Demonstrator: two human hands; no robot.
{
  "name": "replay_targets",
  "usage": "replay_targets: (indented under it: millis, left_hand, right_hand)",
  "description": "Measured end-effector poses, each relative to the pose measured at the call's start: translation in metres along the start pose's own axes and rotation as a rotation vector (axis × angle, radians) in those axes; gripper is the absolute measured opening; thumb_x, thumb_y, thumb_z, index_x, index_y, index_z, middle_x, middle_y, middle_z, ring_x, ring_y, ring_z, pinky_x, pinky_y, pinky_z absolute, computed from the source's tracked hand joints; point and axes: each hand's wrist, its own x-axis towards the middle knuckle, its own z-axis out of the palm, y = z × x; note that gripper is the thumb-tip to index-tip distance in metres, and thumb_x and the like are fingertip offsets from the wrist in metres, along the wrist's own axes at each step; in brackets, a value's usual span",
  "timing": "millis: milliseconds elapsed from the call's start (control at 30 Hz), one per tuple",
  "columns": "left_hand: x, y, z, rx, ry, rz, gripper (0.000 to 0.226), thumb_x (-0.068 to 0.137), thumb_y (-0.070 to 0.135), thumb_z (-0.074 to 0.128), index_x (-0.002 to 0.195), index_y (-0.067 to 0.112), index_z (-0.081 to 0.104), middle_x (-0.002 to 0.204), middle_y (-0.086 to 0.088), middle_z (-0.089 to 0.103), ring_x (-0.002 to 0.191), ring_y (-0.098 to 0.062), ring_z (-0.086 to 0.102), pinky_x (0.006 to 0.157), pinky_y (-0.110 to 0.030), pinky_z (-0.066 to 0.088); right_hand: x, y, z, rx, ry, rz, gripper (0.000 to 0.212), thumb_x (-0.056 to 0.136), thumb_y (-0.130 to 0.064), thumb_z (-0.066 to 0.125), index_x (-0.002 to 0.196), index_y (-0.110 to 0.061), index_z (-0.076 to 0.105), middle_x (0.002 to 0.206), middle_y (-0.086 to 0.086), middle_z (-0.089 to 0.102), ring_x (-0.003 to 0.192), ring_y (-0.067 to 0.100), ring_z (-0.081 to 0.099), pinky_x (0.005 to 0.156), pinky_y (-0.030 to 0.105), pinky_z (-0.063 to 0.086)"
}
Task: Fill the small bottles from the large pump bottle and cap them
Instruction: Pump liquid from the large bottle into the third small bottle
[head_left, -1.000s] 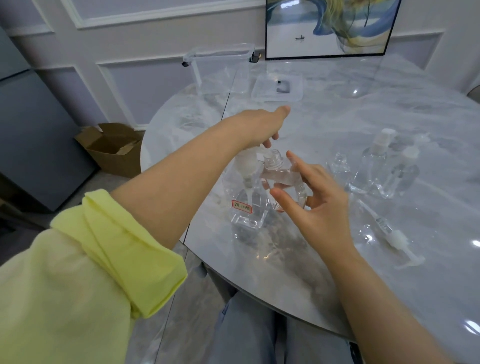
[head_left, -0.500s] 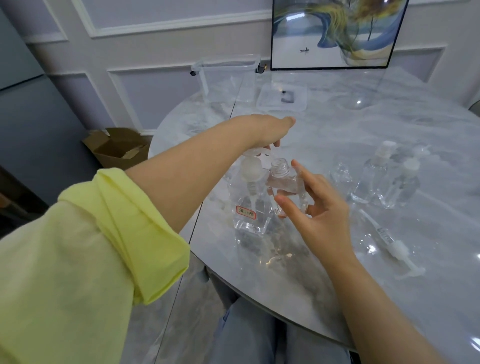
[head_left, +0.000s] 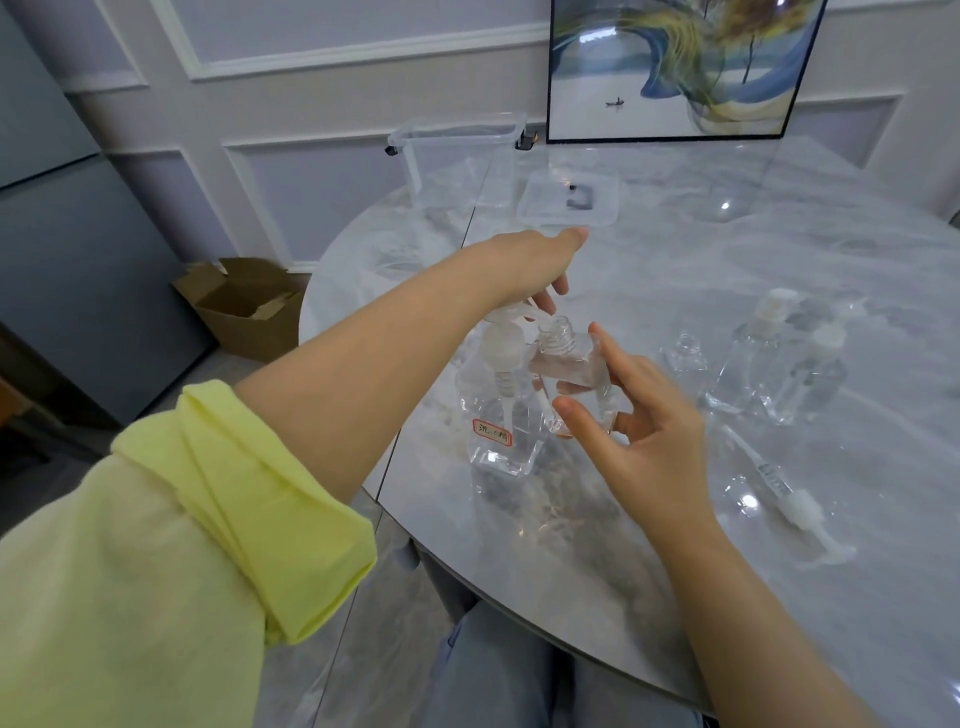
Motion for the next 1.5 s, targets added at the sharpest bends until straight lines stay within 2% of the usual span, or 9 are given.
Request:
replay_targets:
  millis: [133, 267, 433, 667, 900, 1033, 1167, 1300, 1500]
  left_hand:
    - [0.0019, 0.0009, 0.0016, 0.019, 0.011, 0.015, 0.067, 0.103, 0.063, 0.02, 0.105, 0.02, 0.071, 0.097, 0.0, 0.077, 0.102, -0.02, 0.068, 0.099, -0.04, 0.042]
    - [0.0027, 0.0006, 0.0029, 0.032, 0.037, 0.025, 0.067, 0.105, 0.06, 0.02, 0.107, 0.018, 0.072, 0.099, -0.002, 0.077, 0.099, -0.02, 0.069, 0.099, -0.038, 0.044]
    - [0.0024, -0.0019, 0.0033, 0.047, 0.083, 0.047, 0.066, 0.106, 0.058, 0.021, 0.11, 0.016, 0.071, 0.101, -0.002, 0.076, 0.096, -0.017, 0.07, 0.084, -0.033, 0.045]
    - [0.0014, -0.0033, 0.0066, 0.066, 0.065, 0.008, 0.067, 0.106, 0.058, 0.021, 0.11, 0.015, 0.072, 0.101, -0.003, 0.075, 0.103, -0.022, 0.066, 0.094, -0.035, 0.044]
    - [0.0017, -0.0014, 0.0086, 0.048, 0.101, 0.012, 0.066, 0.107, 0.056, 0.02, 0.113, 0.013, 0.07, 0.103, -0.003, 0.075, 0.103, -0.022, 0.068, 0.074, -0.031, 0.04]
    - [0.0007, -0.0058, 0.0083, 0.002, 0.061, -0.028, 0.067, 0.106, 0.057, 0.022, 0.111, 0.011, 0.072, 0.102, -0.006, 0.075, 0.106, -0.023, 0.066, 0.087, -0.033, 0.043]
    - [0.0016, -0.0011, 0.0079, 0.033, 0.089, 0.006, 0.066, 0.107, 0.056, 0.02, 0.113, 0.013, 0.07, 0.104, -0.004, 0.075, 0.105, -0.022, 0.066, 0.079, -0.032, 0.04]
    - [-0.0002, -0.0057, 0.0077, 0.001, 0.059, -0.027, 0.067, 0.106, 0.057, 0.022, 0.113, 0.012, 0.071, 0.103, -0.006, 0.075, 0.107, -0.024, 0.066, 0.091, -0.034, 0.045]
    - [0.0025, -0.002, 0.008, 0.058, 0.078, -0.012, 0.066, 0.106, 0.058, 0.02, 0.119, 0.013, 0.067, 0.107, -0.005, 0.074, 0.108, -0.024, 0.066, 0.083, -0.034, 0.04]
  right_hand:
    - [0.0005, -0.0022, 0.0011, 0.022, 0.015, -0.025, 0.06, 0.082, -0.025, 0.08, 0.138, -0.019, 0.06, 0.112, -0.011, 0.068, 0.106, 0.01, 0.067, 0.072, 0.017, 0.058]
    - [0.0003, -0.0018, 0.0016, 0.033, 0.01, -0.03, 0.057, 0.083, -0.026, 0.082, 0.135, -0.017, 0.062, 0.118, -0.009, 0.068, 0.111, 0.014, 0.068, 0.076, 0.029, 0.064]
    - [-0.0002, -0.0011, 0.0022, 0.068, 0.023, -0.016, 0.052, 0.082, -0.031, 0.082, 0.13, -0.027, 0.062, 0.12, -0.009, 0.069, 0.112, 0.017, 0.069, 0.07, 0.04, 0.065]
    - [-0.0003, 0.0011, 0.0019, 0.068, 0.024, -0.015, 0.05, 0.081, -0.03, 0.082, 0.127, -0.027, 0.063, 0.118, -0.009, 0.069, 0.111, 0.021, 0.069, 0.066, 0.042, 0.064]
    - [0.0, 0.0018, -0.0004, 0.058, 0.029, -0.008, 0.051, 0.082, -0.034, 0.081, 0.129, -0.024, 0.064, 0.119, -0.008, 0.069, 0.113, 0.021, 0.069, 0.067, 0.042, 0.065]
    - [0.0, 0.0028, -0.0003, 0.062, 0.025, 0.003, 0.048, 0.082, -0.027, 0.085, 0.126, -0.024, 0.065, 0.116, -0.008, 0.07, 0.111, 0.022, 0.069, 0.067, 0.044, 0.064]
    - [0.0003, 0.0042, -0.0011, 0.065, 0.028, 0.011, 0.049, 0.083, -0.023, 0.085, 0.127, -0.022, 0.065, 0.118, -0.005, 0.069, 0.113, 0.023, 0.068, 0.068, 0.045, 0.065]
    - [0.0001, 0.0037, -0.0008, 0.067, 0.026, 0.005, 0.048, 0.081, -0.025, 0.083, 0.125, -0.025, 0.066, 0.117, -0.01, 0.069, 0.112, 0.022, 0.068, 0.067, 0.045, 0.064]
    - [0.0, 0.0054, -0.0004, 0.07, 0.024, 0.021, 0.05, 0.081, -0.029, 0.083, 0.127, -0.021, 0.066, 0.118, -0.009, 0.069, 0.114, 0.023, 0.068, 0.066, 0.046, 0.064]
